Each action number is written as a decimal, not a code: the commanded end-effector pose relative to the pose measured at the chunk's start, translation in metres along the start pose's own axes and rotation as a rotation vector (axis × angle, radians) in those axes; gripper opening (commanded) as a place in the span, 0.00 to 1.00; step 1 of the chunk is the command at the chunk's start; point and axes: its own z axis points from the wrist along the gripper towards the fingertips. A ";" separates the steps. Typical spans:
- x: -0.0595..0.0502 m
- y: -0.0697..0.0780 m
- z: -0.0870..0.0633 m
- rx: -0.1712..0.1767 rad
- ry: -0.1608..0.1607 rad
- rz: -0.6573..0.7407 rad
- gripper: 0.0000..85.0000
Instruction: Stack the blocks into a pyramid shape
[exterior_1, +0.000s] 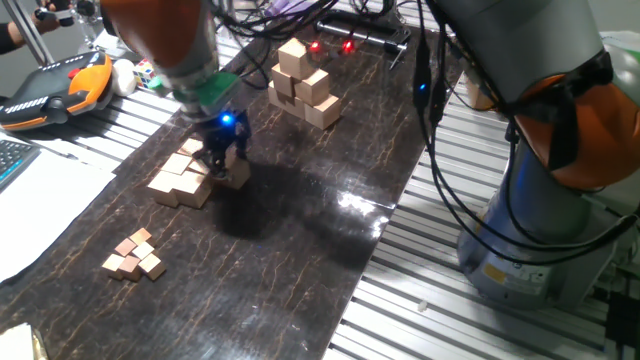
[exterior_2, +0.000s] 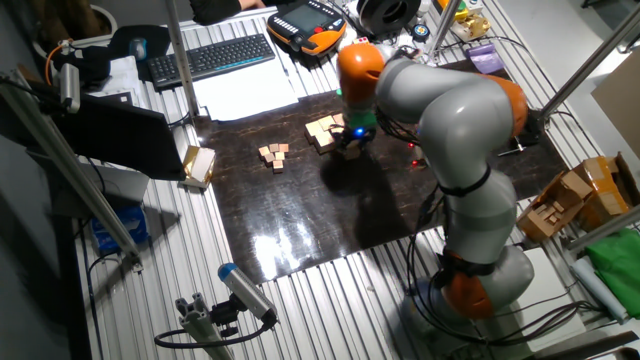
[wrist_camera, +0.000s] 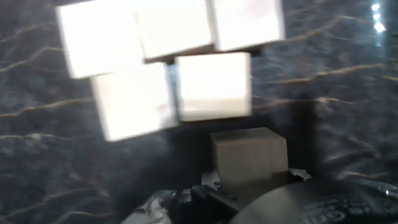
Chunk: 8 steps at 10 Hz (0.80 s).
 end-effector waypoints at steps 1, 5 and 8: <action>0.004 -0.012 0.000 0.006 -0.014 0.003 0.18; 0.009 -0.047 -0.006 0.061 -0.024 -0.013 0.13; 0.015 -0.070 -0.005 0.075 -0.026 -0.029 0.11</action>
